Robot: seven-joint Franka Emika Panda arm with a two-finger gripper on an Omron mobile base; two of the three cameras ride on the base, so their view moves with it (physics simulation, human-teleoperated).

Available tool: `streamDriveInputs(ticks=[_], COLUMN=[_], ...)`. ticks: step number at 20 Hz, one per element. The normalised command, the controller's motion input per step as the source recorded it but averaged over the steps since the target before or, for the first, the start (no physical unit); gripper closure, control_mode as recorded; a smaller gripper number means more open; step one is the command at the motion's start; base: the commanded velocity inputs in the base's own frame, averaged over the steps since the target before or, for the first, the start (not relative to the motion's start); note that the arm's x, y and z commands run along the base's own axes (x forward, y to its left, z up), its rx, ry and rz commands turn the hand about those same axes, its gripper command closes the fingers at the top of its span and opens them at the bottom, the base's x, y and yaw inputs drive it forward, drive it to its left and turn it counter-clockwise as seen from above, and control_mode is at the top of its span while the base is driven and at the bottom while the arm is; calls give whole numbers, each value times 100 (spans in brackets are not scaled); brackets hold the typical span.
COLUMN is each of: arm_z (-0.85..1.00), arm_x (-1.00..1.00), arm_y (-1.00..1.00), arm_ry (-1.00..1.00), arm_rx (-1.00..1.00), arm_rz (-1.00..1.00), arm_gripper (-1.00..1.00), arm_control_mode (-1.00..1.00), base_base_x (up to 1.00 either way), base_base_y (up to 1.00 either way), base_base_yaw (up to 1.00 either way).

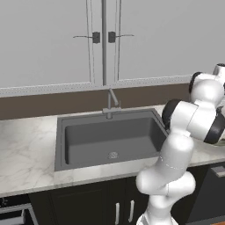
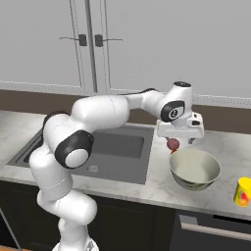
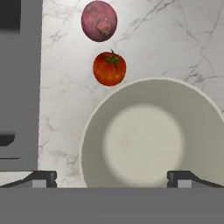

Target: Remove the tomato and onion from the sink. Then move the bowl and cup from the counter to the sink for washing.

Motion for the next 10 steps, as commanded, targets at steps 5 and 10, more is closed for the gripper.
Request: streamDriveInputs(ticks=[5, 10], arm_z=[0, -3], arm_x=[-25, -24], arm_y=[16, 13], arm_ry=[0, 0], arm_rx=[-6, -3], arm_rz=[-2, 0], arm_gripper=[-100, -100], arm_control_mode=[-100, -100], base_base_x=[0, 0], base_base_y=[0, 0], base_base_yaw=[0, 0])
